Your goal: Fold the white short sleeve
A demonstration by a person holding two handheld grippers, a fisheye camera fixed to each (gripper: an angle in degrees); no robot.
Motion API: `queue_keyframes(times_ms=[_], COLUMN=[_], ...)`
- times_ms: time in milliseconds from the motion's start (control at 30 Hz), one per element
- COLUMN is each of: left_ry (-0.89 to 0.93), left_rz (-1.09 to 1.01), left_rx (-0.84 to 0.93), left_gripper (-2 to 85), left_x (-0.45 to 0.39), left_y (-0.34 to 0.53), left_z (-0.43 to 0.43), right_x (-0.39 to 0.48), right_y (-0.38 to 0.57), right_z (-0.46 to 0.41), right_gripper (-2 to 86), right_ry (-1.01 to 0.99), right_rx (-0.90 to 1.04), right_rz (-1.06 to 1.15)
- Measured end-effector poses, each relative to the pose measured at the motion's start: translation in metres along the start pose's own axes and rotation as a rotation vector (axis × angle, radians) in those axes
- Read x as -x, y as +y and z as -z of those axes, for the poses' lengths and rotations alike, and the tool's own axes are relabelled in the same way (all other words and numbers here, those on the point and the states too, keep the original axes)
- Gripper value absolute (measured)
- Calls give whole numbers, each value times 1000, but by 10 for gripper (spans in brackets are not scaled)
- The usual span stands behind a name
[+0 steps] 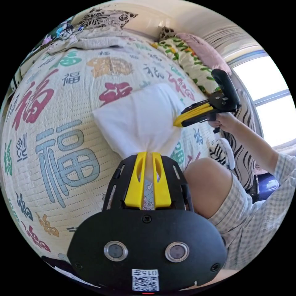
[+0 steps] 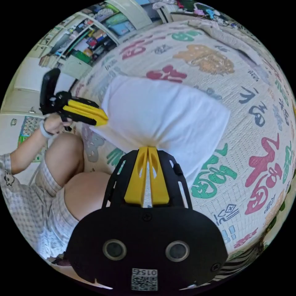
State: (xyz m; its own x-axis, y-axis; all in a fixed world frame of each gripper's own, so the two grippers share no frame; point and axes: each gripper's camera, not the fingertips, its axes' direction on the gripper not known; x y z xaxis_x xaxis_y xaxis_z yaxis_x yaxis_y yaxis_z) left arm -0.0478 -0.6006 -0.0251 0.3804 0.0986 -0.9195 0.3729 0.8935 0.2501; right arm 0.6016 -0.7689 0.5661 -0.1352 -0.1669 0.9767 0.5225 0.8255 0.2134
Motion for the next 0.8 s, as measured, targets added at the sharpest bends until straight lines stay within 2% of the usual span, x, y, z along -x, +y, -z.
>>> queue_keyframes(times_ms=[67,233,300,333,400,467,600,667,800], left_ry=[39,154,252,309,326,393,451,543,556], left_rz=[32,107,173,238,293,317,313,314,297], left_rx=[2,-29,-157,-217,-245,-244,-244,-295,-315], left_gripper=[5,11,55,91,128,138,135,134,127], left_x=[9,32,53,70,88,102,110,113,107], left_y=[10,33,52,64,76,84,87,90,96], left_z=[2,29,48,56,61,54,46,42,40], right_x=[-6,-39,-61,-79,-105,-134,-154,-164,-166], right_y=[4,23,36,43,48,36,19,15,6], right_z=[-6,10,27,36,36,14,-11,-17,-25], right_gripper=[-6,-2,10,46,96,131,118,139,136], right_ry=[-19,-148,-211,-274,-343,-427,-466,-575,-525], right_rx=[-51,-106,-231,-322,-409,-347,-258,-247,-188], right_rz=[-5,-74,-135,-172,-236,-294,-284,-258,-227])
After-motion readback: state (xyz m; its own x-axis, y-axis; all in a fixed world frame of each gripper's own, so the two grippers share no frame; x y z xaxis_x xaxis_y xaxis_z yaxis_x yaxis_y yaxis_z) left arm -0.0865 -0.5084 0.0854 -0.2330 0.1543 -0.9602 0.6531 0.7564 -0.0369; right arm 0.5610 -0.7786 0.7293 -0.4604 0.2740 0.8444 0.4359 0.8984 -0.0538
